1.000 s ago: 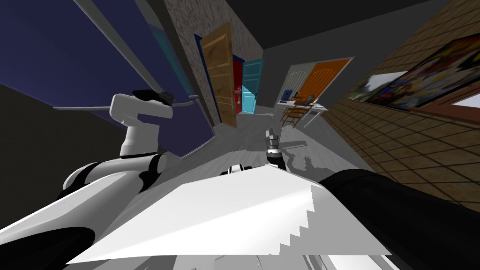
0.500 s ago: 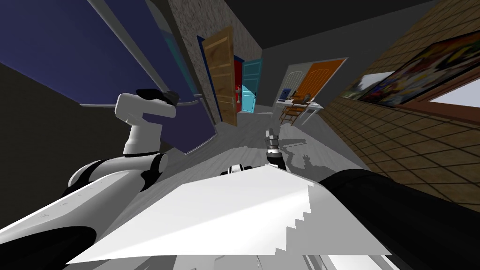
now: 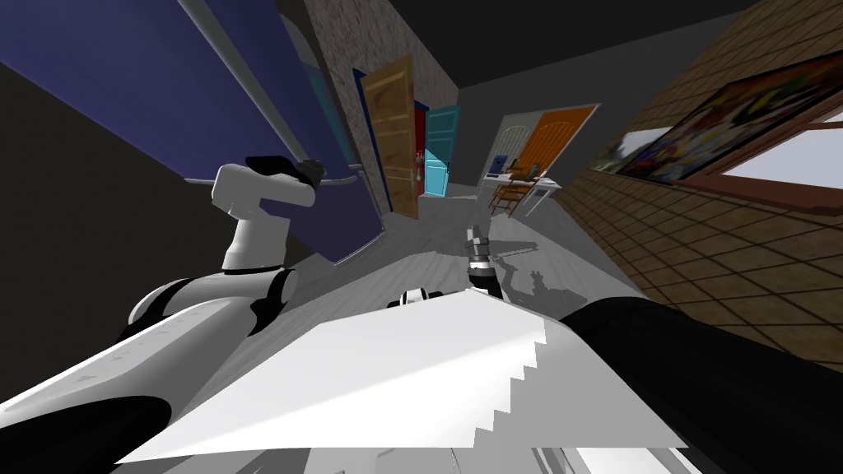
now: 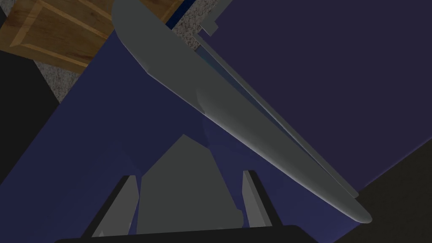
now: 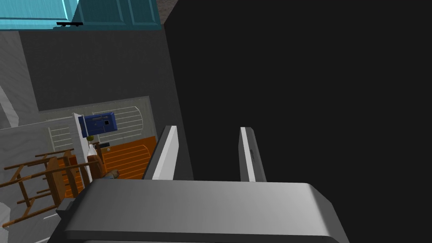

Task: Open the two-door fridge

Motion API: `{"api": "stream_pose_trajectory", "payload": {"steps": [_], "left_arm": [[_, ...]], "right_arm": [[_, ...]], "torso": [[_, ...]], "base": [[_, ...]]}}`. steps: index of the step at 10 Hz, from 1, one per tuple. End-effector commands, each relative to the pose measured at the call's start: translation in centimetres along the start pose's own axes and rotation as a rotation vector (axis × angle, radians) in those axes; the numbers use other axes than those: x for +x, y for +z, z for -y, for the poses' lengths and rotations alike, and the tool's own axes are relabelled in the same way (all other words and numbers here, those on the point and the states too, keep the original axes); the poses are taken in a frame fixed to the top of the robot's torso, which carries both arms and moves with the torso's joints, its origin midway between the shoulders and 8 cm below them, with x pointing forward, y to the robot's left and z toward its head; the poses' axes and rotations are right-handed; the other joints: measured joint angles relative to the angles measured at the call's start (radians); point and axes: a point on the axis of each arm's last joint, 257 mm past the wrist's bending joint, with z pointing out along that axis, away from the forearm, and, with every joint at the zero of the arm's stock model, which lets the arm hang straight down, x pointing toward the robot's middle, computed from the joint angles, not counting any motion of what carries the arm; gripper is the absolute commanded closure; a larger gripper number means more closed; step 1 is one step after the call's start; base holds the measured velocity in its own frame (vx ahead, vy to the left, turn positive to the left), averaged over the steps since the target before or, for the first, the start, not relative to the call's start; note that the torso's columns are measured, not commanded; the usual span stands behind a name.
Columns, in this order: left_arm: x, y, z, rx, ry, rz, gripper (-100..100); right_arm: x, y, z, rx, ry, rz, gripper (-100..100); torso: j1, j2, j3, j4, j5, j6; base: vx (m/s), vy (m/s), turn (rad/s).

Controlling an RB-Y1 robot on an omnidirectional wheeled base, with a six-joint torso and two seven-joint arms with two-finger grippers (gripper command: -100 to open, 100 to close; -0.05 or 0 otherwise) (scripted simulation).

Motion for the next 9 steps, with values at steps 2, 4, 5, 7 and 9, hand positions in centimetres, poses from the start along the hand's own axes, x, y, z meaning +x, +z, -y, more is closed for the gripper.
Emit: {"api": "stream_pose_trajectory", "payload": {"steps": [2, 4, 5, 7, 9], "left_arm": [[0.0, -0.5, 1.9, 0.026, 0.001, -0.019, -100], [-0.8, -0.9, 2.7, 0.025, 0.002, -0.018, -100], [-1.2, -1.1, 3.1, 0.024, 0.003, -0.018, -100], [-2.4, -1.9, 4.3, 0.024, 0.006, -0.016, -100], [-2.0, -1.8, 4.1, 0.015, 0.008, -0.025, -100]], "right_arm": [[0.0, 0.0, 0.0, 0.0, 0.0, 0.0, 0], [0.0, 0.0, 0.0, 0.001, 0.0, 0.0, 0], [0.0, 0.0, 0.0, 0.001, 0.0, 0.0, 0], [0.0, 0.0, 0.0, 0.0, 0.0, 0.0, 0], [0.0, 0.0, 0.0, 0.0, 0.0, 0.0, 0]], "torso": [[-0.002, 0.001, 0.001, -0.001, 0.0, 0.0], [-0.014, -0.014, -0.008, -0.006, -0.004, 0.005], [-0.013, -0.014, -0.009, -0.008, -0.003, 0.007], [-0.009, -0.005, -0.004, -0.005, -0.003, 0.008], [-0.01, -0.001, -0.001, -0.001, -0.004, 0.007]], "base": [[-0.165, 0.116, -0.029], [0.059, -0.025, -0.007], [0.059, -0.013, 0.004], [0.033, -0.004, -0.021], [0.018, -0.001, -0.017]]}}
